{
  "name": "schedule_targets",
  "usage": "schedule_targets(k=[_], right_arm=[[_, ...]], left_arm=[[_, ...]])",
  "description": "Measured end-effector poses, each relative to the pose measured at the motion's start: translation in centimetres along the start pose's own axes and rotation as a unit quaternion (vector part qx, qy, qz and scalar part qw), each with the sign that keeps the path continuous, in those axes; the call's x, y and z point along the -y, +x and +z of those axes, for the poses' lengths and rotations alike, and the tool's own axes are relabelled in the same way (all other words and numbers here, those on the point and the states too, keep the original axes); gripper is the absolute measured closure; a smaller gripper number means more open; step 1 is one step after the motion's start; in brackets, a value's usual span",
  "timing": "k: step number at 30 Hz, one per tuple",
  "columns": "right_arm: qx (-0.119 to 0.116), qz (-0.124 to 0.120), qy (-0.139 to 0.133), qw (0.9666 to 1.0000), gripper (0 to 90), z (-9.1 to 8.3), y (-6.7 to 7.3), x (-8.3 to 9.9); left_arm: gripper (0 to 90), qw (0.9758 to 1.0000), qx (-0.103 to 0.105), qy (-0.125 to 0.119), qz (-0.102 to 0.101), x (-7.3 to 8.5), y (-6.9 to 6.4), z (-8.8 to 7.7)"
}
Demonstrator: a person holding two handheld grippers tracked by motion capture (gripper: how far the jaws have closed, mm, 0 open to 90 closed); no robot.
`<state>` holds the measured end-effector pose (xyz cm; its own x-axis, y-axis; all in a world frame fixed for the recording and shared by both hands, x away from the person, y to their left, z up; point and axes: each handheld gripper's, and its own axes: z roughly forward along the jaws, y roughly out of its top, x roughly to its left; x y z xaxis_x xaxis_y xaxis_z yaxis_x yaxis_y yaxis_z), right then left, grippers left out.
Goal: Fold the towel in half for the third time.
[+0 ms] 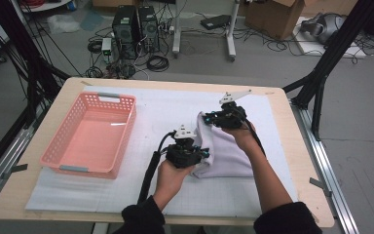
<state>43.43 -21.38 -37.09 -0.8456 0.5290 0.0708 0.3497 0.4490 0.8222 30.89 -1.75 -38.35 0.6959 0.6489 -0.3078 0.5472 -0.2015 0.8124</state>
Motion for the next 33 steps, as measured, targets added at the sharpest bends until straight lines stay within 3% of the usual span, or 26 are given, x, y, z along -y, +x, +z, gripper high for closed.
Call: schedule_targets(k=[14, 18, 21, 23, 28, 33], right_arm=[[0.035, 0.034, -0.009, 0.9988, 82.2, -4.1, -2.8, 4.8], [0.050, 0.040, -0.011, 0.9979, 81.6, -4.9, -3.3, 5.8], [0.064, 0.047, -0.008, 0.9968, 79.7, -5.5, -3.6, 6.7], [0.073, 0.052, -0.003, 0.9960, 78.8, -5.9, -3.8, 7.3], [0.107, 0.066, -0.002, 0.9921, 75.0, -7.0, -4.0, 8.5], [0.130, 0.096, -0.019, 0.9866, 67.1, -9.1, -4.0, 9.4]], left_arm=[[80.4, 0.9993, 0.024, 0.023, 0.018, -0.4, -2.7, 5.6], [76.0, 0.9993, 0.024, 0.018, 0.020, -0.4, -3.1, 6.5], [54.6, 0.9993, 0.012, 0.003, 0.036, -0.4, -2.9, 5.9], [43.7, 0.9991, 0.013, -0.016, 0.036, -0.6, -2.5, 5.0], [35.4, 0.9964, 0.005, -0.055, 0.065, -0.4, -0.8, 2.6], [31.9, 0.9950, -0.017, -0.063, 0.075, 0.4, 1.0, 0.9]])
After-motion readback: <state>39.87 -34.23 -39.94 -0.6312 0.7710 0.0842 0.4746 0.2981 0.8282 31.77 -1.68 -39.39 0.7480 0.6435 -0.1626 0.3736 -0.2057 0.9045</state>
